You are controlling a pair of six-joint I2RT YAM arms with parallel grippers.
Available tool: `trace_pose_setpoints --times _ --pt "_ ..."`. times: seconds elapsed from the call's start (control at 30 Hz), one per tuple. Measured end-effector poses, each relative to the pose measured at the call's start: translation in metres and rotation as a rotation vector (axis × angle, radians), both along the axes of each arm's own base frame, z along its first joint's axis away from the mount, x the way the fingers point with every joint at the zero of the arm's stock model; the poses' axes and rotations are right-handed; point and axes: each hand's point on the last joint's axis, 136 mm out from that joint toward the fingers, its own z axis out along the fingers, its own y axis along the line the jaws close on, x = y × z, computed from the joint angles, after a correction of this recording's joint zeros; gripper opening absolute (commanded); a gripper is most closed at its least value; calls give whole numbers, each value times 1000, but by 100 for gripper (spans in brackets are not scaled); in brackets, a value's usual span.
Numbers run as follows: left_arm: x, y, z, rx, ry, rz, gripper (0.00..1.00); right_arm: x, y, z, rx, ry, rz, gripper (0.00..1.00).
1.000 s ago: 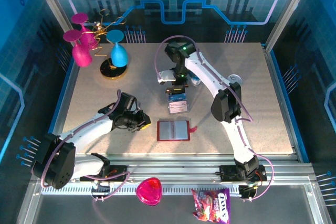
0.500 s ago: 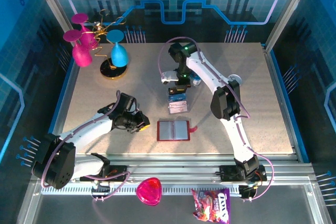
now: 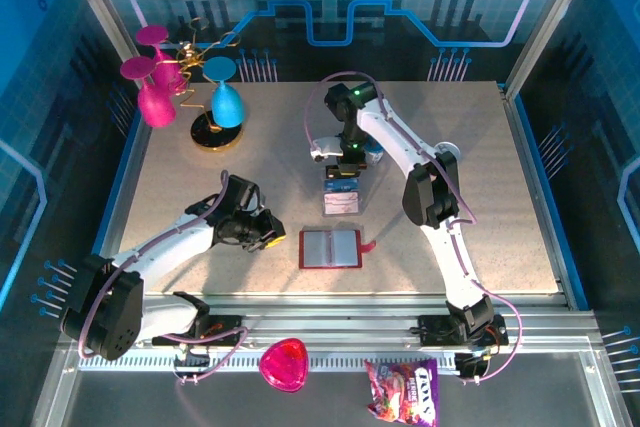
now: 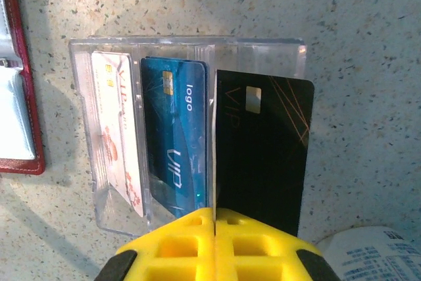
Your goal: Take the credit cards out of the card holder
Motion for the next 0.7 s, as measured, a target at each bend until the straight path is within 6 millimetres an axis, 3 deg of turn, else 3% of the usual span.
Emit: trace_pose_setpoints --times 0.13,0.3,0.7 --pt "0 0 -1 1 4 0 16 -3 -3 -2 -9 16 -13 0" --pt "1 0 0 1 1 0 16 -1 -5 -3 -19 12 -35 17" --pt "1 0 -1 2 5 0 17 15 -13 -1 -33 -86 -106 25"
